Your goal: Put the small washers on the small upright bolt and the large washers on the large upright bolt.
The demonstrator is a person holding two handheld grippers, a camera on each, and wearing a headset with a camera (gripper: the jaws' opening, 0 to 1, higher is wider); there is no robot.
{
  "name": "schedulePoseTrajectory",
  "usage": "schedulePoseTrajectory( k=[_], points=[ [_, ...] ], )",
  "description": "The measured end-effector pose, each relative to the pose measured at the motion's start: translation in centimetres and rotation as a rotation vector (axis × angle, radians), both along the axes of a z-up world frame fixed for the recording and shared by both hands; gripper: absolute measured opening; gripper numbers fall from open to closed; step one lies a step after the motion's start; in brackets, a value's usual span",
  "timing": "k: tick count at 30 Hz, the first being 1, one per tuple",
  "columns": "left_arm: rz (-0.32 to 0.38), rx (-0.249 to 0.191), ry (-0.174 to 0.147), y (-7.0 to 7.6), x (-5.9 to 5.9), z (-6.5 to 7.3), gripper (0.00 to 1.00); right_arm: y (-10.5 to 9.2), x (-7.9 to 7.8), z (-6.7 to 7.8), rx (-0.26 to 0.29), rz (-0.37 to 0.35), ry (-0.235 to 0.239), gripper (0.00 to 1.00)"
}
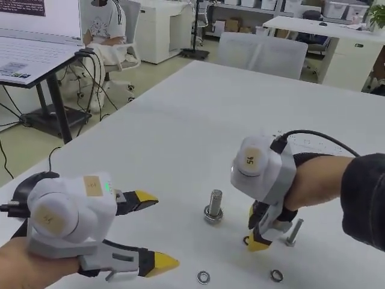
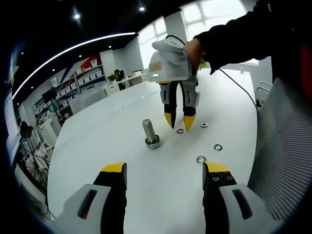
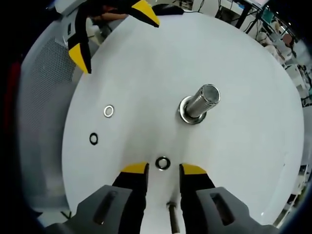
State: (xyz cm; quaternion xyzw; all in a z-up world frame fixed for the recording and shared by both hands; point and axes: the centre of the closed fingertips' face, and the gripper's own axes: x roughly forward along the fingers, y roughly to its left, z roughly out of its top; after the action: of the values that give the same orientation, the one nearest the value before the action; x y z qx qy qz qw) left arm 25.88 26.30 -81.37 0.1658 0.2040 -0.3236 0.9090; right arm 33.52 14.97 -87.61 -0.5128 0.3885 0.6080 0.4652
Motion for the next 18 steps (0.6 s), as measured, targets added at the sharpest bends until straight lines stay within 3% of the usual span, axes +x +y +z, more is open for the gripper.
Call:
schedulePoseTrajectory(
  k=[18],
  points=[
    [-0.006,-0.009,0.003,-0.14,-0.07,-0.02,0.62,0.15,-0.04,-0.11,-0.004,0.003,-0.005,0.23]
  ],
)
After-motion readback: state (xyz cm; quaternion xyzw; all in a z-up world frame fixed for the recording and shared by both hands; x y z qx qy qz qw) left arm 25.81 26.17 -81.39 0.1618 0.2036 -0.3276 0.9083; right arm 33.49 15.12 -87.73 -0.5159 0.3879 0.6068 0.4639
